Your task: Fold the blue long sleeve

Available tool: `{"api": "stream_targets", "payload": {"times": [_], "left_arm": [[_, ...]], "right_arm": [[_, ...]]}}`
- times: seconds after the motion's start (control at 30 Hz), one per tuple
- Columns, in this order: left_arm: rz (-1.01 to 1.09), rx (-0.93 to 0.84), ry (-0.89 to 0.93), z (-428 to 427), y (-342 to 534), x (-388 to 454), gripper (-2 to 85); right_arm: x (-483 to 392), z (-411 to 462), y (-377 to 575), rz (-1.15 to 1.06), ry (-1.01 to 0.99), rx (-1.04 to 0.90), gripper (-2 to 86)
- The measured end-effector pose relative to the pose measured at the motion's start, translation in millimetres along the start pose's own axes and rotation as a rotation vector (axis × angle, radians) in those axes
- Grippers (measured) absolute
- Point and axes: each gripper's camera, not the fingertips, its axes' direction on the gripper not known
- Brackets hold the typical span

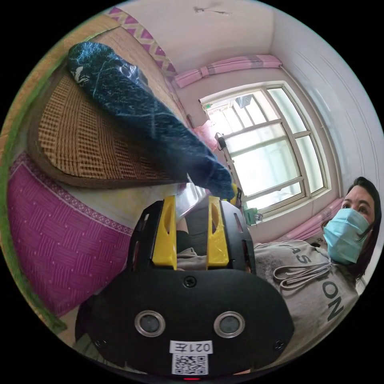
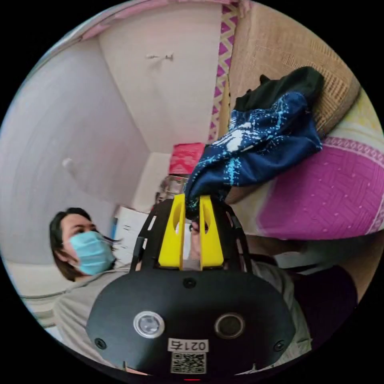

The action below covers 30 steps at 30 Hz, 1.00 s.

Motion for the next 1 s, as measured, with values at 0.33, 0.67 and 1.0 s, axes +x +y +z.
{"api": "stream_targets", "payload": {"times": [0.33, 0.67, 1.0], "left_arm": [[0.007, -0.056, -0.044, -6, 12, 25, 11.5], [-0.048, -0.174, 0.023, 64, -6, 23, 13.4], [-0.131, -0.169, 0.081, 92, -26, 21, 15.4]], "right_arm": [[28, -18, 35, 0.081, 0.274, -0.271, 8.8], [-33, -81, -43, -0.206, 0.702, -0.094, 10.7], [8, -69, -117, -0.082, 0.612, -0.202, 9.4]]}}
